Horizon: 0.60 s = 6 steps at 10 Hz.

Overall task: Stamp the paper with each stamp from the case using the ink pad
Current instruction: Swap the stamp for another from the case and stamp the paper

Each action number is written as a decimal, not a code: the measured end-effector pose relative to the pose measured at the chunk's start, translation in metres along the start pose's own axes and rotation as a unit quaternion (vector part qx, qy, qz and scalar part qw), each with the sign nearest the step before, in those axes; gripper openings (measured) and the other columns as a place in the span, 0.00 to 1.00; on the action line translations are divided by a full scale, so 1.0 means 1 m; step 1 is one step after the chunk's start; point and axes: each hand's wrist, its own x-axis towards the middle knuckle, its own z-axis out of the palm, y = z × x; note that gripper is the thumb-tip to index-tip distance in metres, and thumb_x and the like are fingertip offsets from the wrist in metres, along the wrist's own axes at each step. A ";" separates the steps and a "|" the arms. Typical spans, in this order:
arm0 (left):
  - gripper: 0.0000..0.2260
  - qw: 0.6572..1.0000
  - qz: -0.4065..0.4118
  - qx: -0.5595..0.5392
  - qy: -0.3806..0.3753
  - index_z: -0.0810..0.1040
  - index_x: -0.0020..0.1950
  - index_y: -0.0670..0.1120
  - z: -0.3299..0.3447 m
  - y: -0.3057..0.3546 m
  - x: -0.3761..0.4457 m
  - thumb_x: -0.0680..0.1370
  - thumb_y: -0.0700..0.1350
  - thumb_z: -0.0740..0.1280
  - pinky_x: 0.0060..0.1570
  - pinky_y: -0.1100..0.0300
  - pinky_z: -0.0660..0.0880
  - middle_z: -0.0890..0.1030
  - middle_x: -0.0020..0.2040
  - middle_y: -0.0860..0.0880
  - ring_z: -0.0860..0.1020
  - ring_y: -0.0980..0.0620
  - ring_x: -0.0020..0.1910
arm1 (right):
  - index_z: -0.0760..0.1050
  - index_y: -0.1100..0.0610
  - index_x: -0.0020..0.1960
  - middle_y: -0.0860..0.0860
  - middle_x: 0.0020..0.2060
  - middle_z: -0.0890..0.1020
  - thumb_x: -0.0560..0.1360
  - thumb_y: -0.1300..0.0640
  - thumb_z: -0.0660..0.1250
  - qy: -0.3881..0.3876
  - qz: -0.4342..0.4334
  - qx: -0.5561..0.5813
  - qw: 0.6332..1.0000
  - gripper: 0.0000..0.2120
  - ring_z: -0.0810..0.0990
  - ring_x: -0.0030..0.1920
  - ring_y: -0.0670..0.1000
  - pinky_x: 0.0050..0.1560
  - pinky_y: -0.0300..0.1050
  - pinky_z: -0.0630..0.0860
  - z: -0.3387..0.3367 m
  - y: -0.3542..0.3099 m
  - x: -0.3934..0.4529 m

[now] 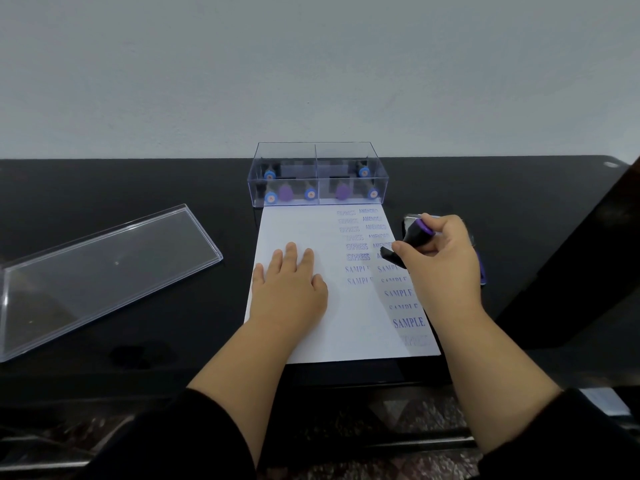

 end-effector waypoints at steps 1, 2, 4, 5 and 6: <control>0.24 1.000 0.000 0.002 -0.002 0.44 0.78 0.50 -0.001 0.000 0.000 0.83 0.49 0.44 0.74 0.48 0.40 0.41 0.78 0.49 0.42 0.49 0.77 | 0.68 0.47 0.53 0.45 0.38 0.79 0.71 0.60 0.72 0.001 0.002 0.001 1.000 0.17 0.77 0.39 0.45 0.39 0.36 0.72 0.000 0.000 0.000; 0.24 1.000 -0.001 0.002 -0.004 0.44 0.78 0.50 -0.001 0.001 0.000 0.83 0.49 0.44 0.74 0.48 0.40 0.41 0.78 0.49 0.41 0.49 0.77 | 0.68 0.47 0.53 0.45 0.38 0.78 0.72 0.60 0.72 0.001 0.003 0.000 1.000 0.17 0.77 0.38 0.44 0.37 0.34 0.70 -0.001 -0.001 0.000; 0.24 1.000 -0.001 0.002 -0.007 0.44 0.78 0.50 -0.001 0.000 0.000 0.83 0.49 0.44 0.74 0.48 0.40 0.41 0.78 0.49 0.41 0.49 0.77 | 0.68 0.47 0.53 0.44 0.36 0.78 0.72 0.59 0.71 0.003 0.006 -0.007 1.000 0.16 0.76 0.36 0.41 0.33 0.30 0.69 -0.003 -0.003 0.000; 0.24 1.000 -0.001 0.003 -0.005 0.44 0.78 0.50 0.000 0.000 0.000 0.83 0.49 0.44 0.74 0.48 0.40 0.41 0.78 0.49 0.41 0.49 0.77 | 0.69 0.48 0.54 0.44 0.36 0.78 0.73 0.60 0.71 0.006 0.009 -0.009 1.000 0.16 0.77 0.37 0.41 0.36 0.31 0.73 -0.005 -0.005 0.001; 0.24 1.000 -0.001 0.001 -0.001 0.44 0.78 0.51 0.000 0.000 0.000 0.83 0.49 0.44 0.74 0.48 0.40 0.41 0.78 0.49 0.41 0.49 0.77 | 0.69 0.48 0.54 0.46 0.38 0.79 0.73 0.61 0.71 0.012 0.013 -0.004 1.000 0.16 0.79 0.39 0.44 0.41 0.39 0.76 -0.008 -0.004 0.005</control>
